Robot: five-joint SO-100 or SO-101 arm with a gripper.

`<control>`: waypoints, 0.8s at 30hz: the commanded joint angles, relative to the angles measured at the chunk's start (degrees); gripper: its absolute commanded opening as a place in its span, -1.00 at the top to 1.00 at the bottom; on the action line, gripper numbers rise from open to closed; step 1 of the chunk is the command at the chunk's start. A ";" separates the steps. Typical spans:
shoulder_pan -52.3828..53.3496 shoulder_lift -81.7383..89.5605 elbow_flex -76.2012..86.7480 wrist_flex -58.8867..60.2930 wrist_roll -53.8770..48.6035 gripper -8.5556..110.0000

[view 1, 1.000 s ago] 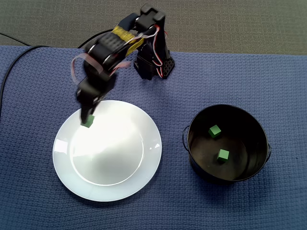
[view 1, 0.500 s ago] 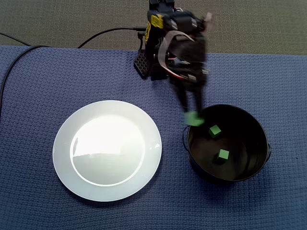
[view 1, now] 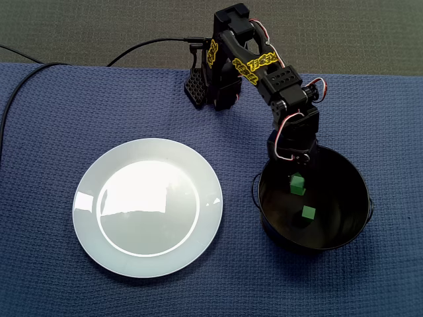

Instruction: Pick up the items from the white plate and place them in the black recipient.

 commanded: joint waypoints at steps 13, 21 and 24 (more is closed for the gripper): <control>14.15 32.43 -1.85 11.60 -30.06 0.47; 27.69 62.84 34.45 1.93 -43.51 0.46; 30.15 72.95 49.75 -1.41 -48.25 0.45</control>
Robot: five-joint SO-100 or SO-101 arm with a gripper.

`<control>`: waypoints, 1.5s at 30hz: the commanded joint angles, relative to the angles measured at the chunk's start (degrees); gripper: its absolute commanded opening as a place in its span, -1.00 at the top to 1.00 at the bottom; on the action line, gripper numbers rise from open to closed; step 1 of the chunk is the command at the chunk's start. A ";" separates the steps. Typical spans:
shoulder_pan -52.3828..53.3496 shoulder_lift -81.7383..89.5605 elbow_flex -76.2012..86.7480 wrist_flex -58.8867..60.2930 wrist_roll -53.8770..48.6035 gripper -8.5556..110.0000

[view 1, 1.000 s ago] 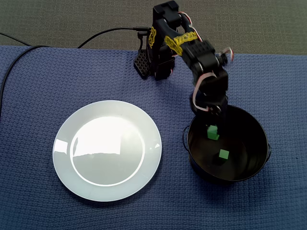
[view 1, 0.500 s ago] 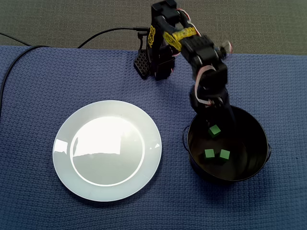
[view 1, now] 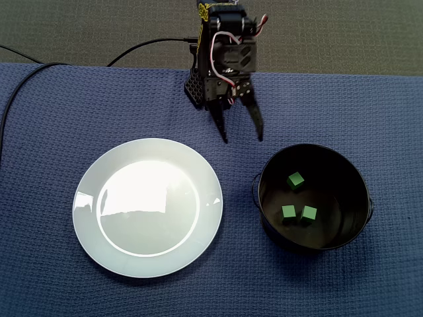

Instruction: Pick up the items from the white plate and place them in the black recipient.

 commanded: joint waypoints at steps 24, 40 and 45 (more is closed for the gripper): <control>8.00 27.42 44.56 17.67 -14.85 0.69; 5.19 27.51 44.56 25.31 -18.81 0.82; 5.19 27.51 44.56 25.31 -18.81 0.82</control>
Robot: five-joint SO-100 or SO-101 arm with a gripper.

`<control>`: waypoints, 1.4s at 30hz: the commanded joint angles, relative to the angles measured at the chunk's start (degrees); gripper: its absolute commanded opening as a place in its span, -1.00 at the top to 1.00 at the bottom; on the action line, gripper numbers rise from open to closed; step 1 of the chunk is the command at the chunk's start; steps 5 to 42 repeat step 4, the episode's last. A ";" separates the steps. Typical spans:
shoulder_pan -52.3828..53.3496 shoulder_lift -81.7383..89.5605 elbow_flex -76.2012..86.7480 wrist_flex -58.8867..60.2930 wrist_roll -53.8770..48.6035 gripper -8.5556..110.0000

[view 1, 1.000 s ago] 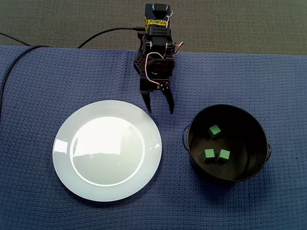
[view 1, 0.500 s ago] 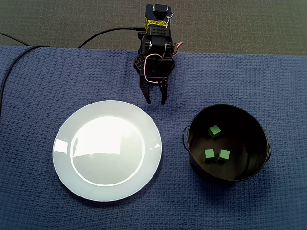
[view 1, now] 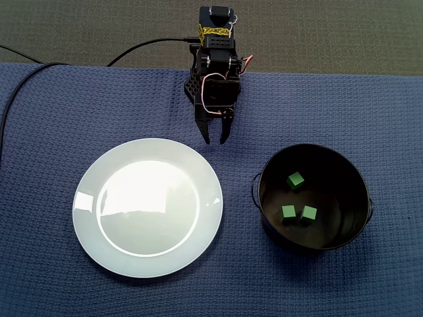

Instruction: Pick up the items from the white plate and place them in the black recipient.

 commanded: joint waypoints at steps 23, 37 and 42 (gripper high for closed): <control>-0.44 -0.18 0.97 9.84 -3.08 0.82; -0.44 -0.18 0.97 9.84 -3.08 0.82; -0.44 -0.18 0.97 9.84 -3.08 0.82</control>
